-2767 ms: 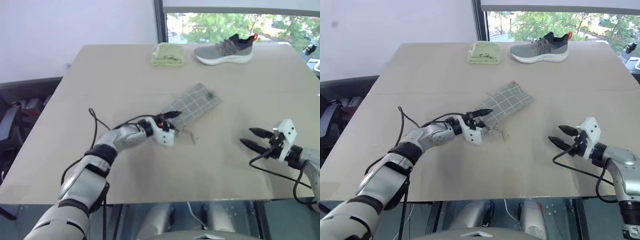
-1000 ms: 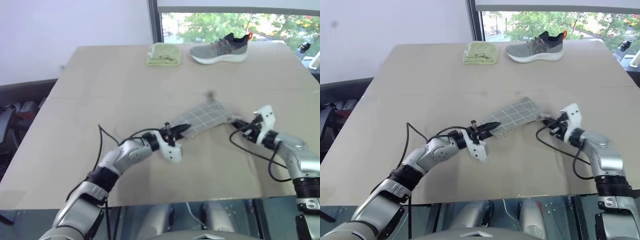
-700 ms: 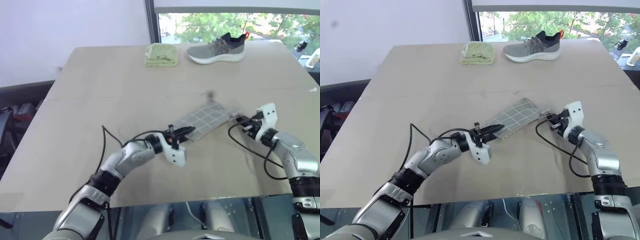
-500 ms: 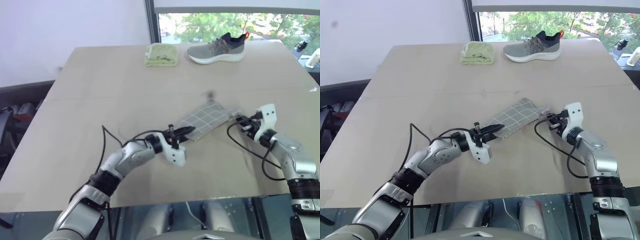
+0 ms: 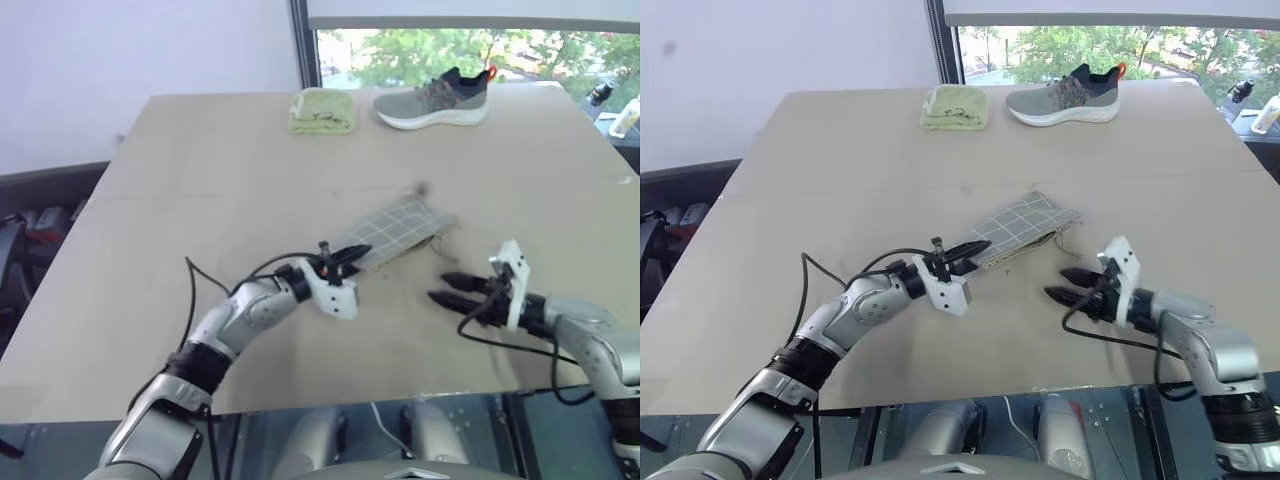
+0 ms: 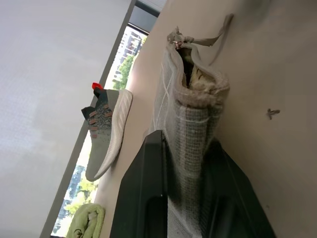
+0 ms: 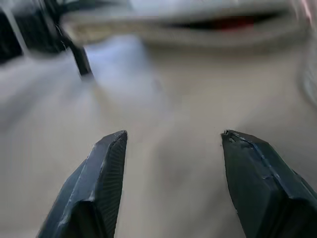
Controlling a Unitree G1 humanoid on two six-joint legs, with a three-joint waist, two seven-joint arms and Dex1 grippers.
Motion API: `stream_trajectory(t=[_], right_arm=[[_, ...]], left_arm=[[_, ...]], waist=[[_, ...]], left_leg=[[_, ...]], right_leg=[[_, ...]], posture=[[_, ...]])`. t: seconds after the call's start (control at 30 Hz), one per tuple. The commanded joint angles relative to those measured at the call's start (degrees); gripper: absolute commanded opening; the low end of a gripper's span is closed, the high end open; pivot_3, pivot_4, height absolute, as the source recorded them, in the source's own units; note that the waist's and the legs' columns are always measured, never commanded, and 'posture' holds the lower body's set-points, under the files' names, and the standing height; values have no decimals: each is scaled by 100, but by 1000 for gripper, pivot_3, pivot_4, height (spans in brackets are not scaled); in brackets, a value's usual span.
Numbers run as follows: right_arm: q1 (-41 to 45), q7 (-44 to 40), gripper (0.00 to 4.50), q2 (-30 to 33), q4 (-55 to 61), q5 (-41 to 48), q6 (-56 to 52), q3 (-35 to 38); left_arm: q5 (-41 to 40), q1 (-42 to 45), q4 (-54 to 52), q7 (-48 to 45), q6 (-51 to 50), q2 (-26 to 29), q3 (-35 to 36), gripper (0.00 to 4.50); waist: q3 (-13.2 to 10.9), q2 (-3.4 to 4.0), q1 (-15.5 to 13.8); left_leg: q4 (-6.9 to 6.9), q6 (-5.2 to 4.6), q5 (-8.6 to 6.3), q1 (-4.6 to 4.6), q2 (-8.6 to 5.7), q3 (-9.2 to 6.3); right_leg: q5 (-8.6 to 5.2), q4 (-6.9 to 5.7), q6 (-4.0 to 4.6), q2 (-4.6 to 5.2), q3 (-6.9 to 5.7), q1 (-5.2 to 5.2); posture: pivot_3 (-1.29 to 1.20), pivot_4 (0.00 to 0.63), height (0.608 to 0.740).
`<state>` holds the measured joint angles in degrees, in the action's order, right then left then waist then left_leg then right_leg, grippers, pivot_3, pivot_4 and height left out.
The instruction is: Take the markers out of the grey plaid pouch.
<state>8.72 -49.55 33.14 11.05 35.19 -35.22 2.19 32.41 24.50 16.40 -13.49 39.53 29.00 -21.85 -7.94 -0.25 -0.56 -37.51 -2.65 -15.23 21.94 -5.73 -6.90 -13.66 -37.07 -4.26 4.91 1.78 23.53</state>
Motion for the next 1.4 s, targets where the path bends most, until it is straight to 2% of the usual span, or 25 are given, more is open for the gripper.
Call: stream_trajectory(t=[0.03,0.07,0.1,0.17,0.67,0.8,0.87,0.93,0.97,1.1,1.2,1.27,1.4], right_arm=[[289,85,1285,-137,179,-170,344,-28],[353,108,1150,-191,108,-231,397,-49],[403,115,369,-229,54,-282,441,-75],[509,99,78,-292,-59,-390,527,-154],[1208,107,78,-615,-1101,-1236,1140,-532],[1488,923,78,-634,-1608,-2515,2043,-900],[1633,1554,78,-532,-1656,-3286,1899,-1144],[1790,1728,1034,-229,-1710,-4078,2088,-1554],[1838,1700,1250,-122,-1727,-4259,2303,-1669],[1985,2012,2983,163,-2027,-4948,3040,-1946],[2029,2112,4087,316,-2322,-5299,3355,-2097],[2006,2065,4087,334,-2366,-5280,3444,-2061],[1888,1535,4087,-207,-1669,-4078,2800,-1564]], left_arm=[[-171,25,-177,-55,-10,-56,78,173],[-184,27,-193,-73,-17,-69,81,173],[-195,29,-206,-88,-19,-76,84,173],[-219,44,-225,-116,-16,-80,88,173],[-411,-37,-497,-386,12,-108,117,173],[-1388,-110,-1030,-970,-660,-384,214,173],[-1740,-125,-1283,-1316,-1061,-440,248,173],[-2065,-162,-1510,-1617,-1478,-477,308,173],[-2179,-175,-1592,-1726,-1637,-486,338,173],[-2453,-157,-1774,-1908,-2106,-541,468,173],[-2587,-123,-1828,-1946,-2350,-606,541,173],[-2616,-93,-1832,-1953,-2422,-625,560,173],[-2717,-98,-1818,-2010,-2526,-668,591,173]], waist=[[0,-1,-19],[0,-1,-31],[1,-2,-33],[1,-1,-27],[1,-1,-14],[0,0,-2],[0,0,5],[1,1,53],[1,0,65],[1,0,111],[1,0,108],[1,-1,116],[1,-1,122]], left_leg=[[0,0,0,1,-2,0],[0,0,0,3,-2,-2],[0,0,0,7,-3,-6],[0,1,0,12,-4,-8],[0,2,1,15,-5,-5],[0,2,1,15,-5,-3],[-3,2,1,14,-4,-3],[-2,5,3,13,-3,0],[-2,5,3,14,-3,-1],[-2,5,3,13,-3,-2],[-3,5,3,12,-4,-2],[-4,5,3,11,-5,-2],[-3,6,3,10,1,-2]], right_leg=[[0,1,0,0,-1,1],[0,4,0,-1,-4,2],[0,10,0,0,-10,7],[0,13,0,2,-11,10],[0,6,0,1,-8,15],[0,4,0,1,-6,17],[0,1,0,-1,-5,17],[0,-7,1,-3,-2,22],[0,-7,1,-4,-3,22],[0,-2,0,-7,-4,18],[0,-2,0,-7,-4,18],[0,0,1,-7,-4,18],[0,0,1,-11,-2,15]], posture=[[0,150,740],[0,150,740],[0,150,740],[0,150,740],[0,150,740],[0,150,740],[0,150,740],[0,150,740],[0,150,740],[0,150,740],[0,150,740],[0,150,740],[0,150,740]])
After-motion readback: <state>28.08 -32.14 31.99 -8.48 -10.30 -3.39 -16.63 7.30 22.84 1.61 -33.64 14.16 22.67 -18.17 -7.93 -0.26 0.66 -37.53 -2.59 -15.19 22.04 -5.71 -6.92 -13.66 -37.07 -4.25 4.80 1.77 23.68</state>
